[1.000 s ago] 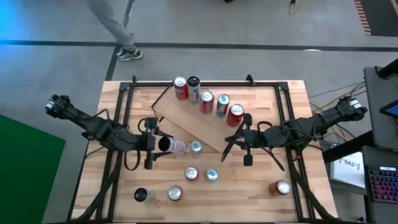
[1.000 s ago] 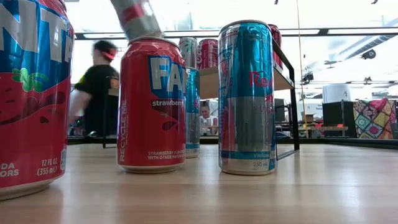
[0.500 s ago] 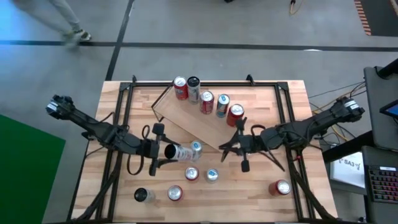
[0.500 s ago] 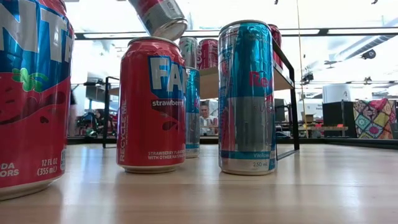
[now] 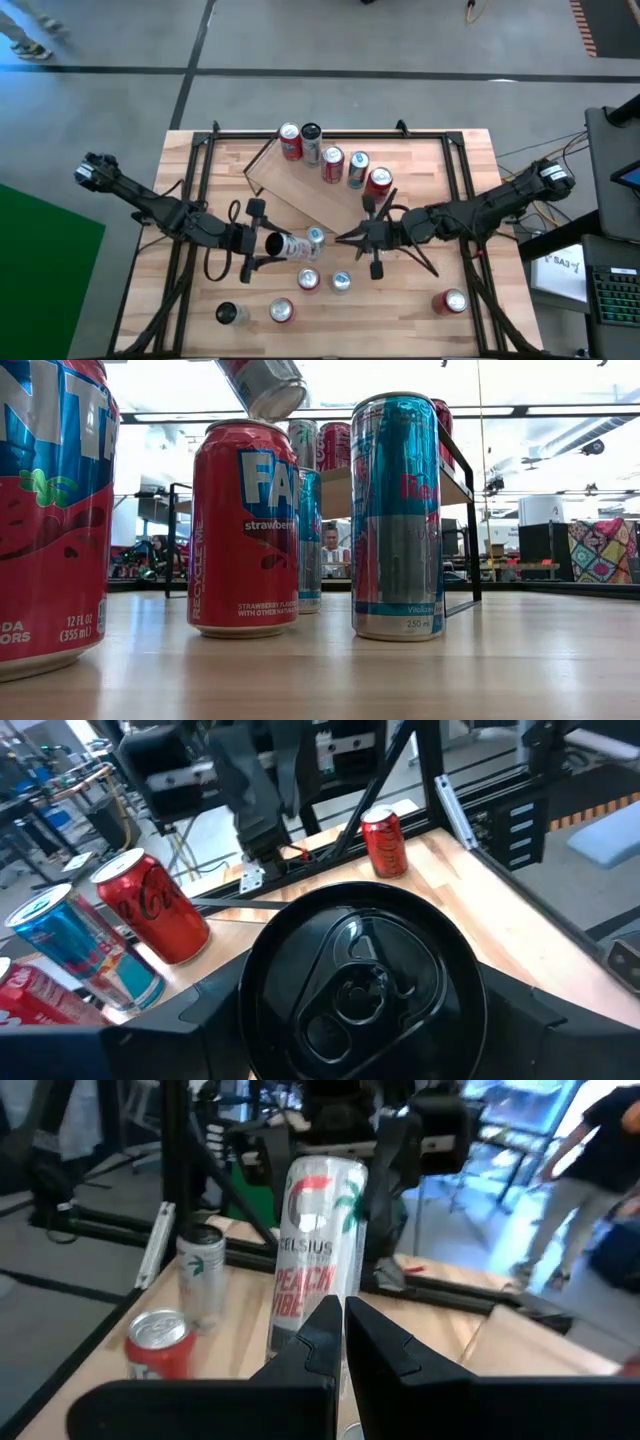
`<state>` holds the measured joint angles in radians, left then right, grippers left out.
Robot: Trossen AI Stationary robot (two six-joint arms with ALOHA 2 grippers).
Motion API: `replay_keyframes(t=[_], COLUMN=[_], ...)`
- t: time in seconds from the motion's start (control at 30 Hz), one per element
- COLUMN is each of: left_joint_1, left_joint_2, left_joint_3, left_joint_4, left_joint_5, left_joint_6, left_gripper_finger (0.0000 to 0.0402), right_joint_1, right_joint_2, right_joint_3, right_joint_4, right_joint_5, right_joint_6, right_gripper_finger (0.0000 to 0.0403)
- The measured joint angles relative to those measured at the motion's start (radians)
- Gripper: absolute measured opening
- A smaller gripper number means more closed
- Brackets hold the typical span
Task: Place canned beverage on shelf
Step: Put the white/pink soda can on the shelf, align with the other white pink soda can
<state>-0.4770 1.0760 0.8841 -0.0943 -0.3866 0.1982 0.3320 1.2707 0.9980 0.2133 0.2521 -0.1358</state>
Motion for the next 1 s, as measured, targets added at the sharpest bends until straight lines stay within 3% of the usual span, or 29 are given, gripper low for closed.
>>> replay_keyframes(t=[0.17,0.43,0.53,0.67,0.87,1.0], left_joint_1=[-0.001,-0.001,-0.001,-0.002,-0.002,-0.003], left_joint_2=[0.012,0.047,0.05,0.047,0.042,0.051], left_joint_3=[0.0,0.001,0.001,0.002,0.033,0.049], left_joint_4=[0.025,0.06,0.077,0.094,0.093,0.077], left_joint_5=[0.037,0.084,0.115,0.138,0.171,0.175], left_joint_6=[0.003,0.011,0.018,0.036,0.057,0.09], left_gripper_finger=[0.0251,0.0251,0.0251,0.0251,0.0251,0.0252], right_joint_1=[-0.04,-0.045,-0.045,-0.045,-0.063,-0.073], right_joint_2=[0.047,0.137,0.156,0.178,0.228,0.28], right_joint_3=[0.043,0.145,0.208,0.295,0.435,0.505], right_joint_4=[-0.023,-0.093,-0.185,-0.294,-0.443,-0.524], right_joint_5=[-0.187,-0.208,-0.208,-0.214,-0.312,-0.314], right_joint_6=[0.041,0.057,0.07,0.087,0.144,0.166], right_gripper_finger=[0.0009,0.003,0.0069,0.0148,0.0278,0.0337])
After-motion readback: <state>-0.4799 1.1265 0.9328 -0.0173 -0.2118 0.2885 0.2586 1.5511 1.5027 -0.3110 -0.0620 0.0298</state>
